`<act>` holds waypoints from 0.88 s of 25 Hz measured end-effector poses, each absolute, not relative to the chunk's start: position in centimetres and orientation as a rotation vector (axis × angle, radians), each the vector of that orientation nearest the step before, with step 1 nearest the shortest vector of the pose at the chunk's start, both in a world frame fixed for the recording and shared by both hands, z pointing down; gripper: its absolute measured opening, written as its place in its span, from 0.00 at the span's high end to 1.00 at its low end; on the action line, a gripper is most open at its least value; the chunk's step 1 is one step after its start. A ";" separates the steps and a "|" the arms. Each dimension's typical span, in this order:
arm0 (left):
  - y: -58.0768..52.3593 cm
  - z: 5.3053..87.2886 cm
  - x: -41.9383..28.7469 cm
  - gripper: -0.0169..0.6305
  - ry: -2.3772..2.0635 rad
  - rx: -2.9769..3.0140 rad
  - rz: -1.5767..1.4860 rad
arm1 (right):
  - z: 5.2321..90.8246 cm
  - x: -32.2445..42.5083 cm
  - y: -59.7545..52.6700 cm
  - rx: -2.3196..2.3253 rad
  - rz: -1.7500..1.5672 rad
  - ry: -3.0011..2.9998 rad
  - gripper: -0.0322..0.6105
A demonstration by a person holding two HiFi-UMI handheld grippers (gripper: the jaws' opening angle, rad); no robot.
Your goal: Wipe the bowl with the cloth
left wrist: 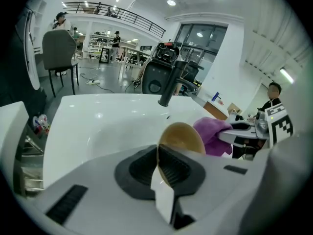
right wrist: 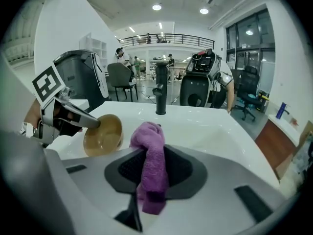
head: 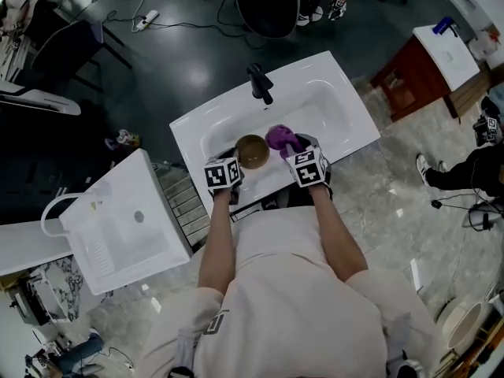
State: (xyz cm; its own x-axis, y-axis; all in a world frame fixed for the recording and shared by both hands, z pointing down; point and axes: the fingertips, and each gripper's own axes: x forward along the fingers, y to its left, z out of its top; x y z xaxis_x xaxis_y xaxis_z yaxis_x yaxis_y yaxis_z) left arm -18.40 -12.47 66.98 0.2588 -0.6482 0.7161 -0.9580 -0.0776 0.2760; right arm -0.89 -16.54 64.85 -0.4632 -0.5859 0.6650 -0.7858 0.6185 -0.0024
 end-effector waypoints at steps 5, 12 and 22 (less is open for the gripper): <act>-12.3 67.4 -18.1 0.95 -1.449 1.811 0.550 | 65.1 -1.2 -16.2 1.069 0.467 -2.239 0.80; -12.4 67.6 -17.5 0.95 -1.414 1.829 0.571 | 65.6 -0.6 -16.3 1.087 0.503 -2.236 0.81; -12.1 67.9 -17.2 0.94 -1.399 1.829 0.595 | 66.0 -0.6 -16.1 1.079 0.511 -2.242 0.81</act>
State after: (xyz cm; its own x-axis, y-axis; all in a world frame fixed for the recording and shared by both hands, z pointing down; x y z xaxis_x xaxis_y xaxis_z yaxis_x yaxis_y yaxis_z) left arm -17.20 -12.07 67.92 0.2964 -0.6063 0.7379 -0.9521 -0.1265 0.2785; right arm -0.57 -16.13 65.95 -0.4951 -0.5701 0.6556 -0.7979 0.5970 -0.0834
